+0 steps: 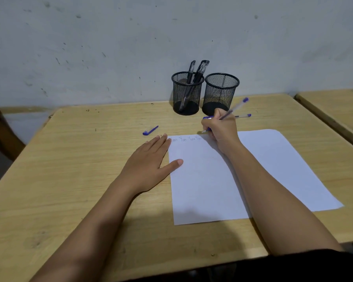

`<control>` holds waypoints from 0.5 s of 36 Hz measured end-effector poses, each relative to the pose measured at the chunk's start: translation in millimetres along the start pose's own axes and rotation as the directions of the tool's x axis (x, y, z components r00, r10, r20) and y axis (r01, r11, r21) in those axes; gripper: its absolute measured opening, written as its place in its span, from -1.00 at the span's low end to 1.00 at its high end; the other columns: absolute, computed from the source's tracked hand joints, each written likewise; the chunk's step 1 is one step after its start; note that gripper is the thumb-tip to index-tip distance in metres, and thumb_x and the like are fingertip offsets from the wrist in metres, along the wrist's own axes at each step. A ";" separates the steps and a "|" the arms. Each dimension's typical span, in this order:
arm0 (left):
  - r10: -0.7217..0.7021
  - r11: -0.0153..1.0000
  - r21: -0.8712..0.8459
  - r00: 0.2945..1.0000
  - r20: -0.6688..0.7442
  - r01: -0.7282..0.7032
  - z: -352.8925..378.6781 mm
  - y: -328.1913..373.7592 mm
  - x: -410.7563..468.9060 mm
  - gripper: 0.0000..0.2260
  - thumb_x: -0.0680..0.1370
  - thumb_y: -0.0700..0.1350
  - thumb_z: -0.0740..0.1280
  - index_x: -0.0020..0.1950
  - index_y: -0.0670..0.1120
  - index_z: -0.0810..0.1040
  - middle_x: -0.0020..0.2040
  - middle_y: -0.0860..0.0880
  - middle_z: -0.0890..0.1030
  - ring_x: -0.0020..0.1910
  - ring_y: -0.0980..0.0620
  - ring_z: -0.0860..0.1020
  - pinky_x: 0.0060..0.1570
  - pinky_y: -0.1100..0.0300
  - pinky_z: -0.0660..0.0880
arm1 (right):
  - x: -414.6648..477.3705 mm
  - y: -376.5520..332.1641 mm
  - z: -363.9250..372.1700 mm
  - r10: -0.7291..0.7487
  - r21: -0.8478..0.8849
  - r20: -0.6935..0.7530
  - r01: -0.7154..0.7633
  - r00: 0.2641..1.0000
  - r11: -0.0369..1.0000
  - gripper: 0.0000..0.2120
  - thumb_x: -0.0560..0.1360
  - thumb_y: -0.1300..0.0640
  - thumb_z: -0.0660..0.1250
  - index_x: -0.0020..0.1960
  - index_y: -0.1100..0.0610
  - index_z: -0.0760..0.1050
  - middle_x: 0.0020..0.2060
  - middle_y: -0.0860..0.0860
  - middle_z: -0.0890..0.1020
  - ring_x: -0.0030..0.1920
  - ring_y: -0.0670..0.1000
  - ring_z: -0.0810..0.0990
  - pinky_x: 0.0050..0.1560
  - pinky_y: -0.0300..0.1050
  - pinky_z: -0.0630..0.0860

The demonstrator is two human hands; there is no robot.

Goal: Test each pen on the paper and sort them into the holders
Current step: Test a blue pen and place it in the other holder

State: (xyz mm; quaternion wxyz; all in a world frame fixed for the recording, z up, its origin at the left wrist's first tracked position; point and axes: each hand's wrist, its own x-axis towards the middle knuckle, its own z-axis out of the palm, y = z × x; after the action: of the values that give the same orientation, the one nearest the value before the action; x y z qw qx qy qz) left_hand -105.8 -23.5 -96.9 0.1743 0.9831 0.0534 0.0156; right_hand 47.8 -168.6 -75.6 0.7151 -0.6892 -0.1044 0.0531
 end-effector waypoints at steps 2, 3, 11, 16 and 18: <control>0.003 1.000 -0.007 1.000 -0.007 -0.003 -0.4 0.7 -0.5 -0.36 0.54 0.29 0.03 0.54 0.04 -0.01 0.55 0.14 -0.06 0.51 0.20 -0.11 0.46 0.22 -0.11 | -2.0 0.1 -3.3 0.012 0.135 0.018 -0.014 1.000 0.991 -0.60 0.29 0.52 0.30 -0.45 0.14 0.19 -0.47 0.12 0.35 -0.59 -0.10 0.30 -0.60 -0.34 0.26; 0.004 1.000 -0.013 1.000 -0.013 -0.004 -0.9 1.0 -0.9 -0.36 0.54 0.29 0.04 0.54 0.04 0.00 0.55 0.14 -0.06 0.52 0.20 -0.10 0.46 0.23 -0.10 | -2.9 0.1 -4.6 0.011 0.193 0.042 -0.019 0.999 0.981 -0.62 0.31 0.51 0.33 -0.43 0.16 0.24 -0.46 0.15 0.40 -0.59 -0.10 0.37 -0.59 -0.33 0.31; 0.002 0.997 -0.073 0.999 -0.054 -0.006 -6.5 3.3 -2.3 -0.37 0.53 0.26 0.14 0.52 0.02 0.12 0.55 0.12 0.05 0.51 0.18 0.01 0.44 0.23 -0.01 | -6.0 -4.2 -4.9 -0.017 0.399 0.133 -0.038 0.991 0.916 -0.87 0.36 0.46 0.39 -0.22 0.28 0.50 -0.41 0.07 0.64 -0.39 -0.08 0.60 -0.31 -0.35 0.54; -0.036 0.925 -0.377 0.985 -0.171 -0.032 -11.6 4.5 -6.8 -0.62 0.54 0.13 0.25 0.29 0.00 0.47 0.30 0.28 0.39 0.34 0.27 0.30 0.27 0.28 0.24 | -6.8 -11.6 -6.5 0.007 0.397 0.140 -0.062 0.990 0.916 -0.90 0.36 0.43 0.40 -0.17 0.29 0.56 -0.31 0.11 0.67 -0.25 -0.02 0.66 -0.18 -0.31 0.59; -0.098 0.865 -0.499 0.956 -0.277 -0.056 -16.1 2.5 -4.9 -0.74 0.55 0.04 0.27 0.16 -0.03 0.54 0.14 0.27 0.47 0.21 0.29 0.40 0.20 0.27 0.32 | -5.8 -19.8 -8.4 0.009 0.377 0.147 -0.065 0.989 0.924 -0.91 0.37 0.42 0.41 -0.15 0.32 0.56 -0.33 0.10 0.68 -0.28 -0.03 0.67 -0.23 -0.32 0.58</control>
State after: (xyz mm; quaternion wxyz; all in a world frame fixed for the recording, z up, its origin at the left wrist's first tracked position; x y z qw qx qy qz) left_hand -111.2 -20.9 -80.9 0.4139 0.8898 0.0837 0.1728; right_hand 42.7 -179.0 -56.6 0.8248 -0.5334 -0.1301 0.1350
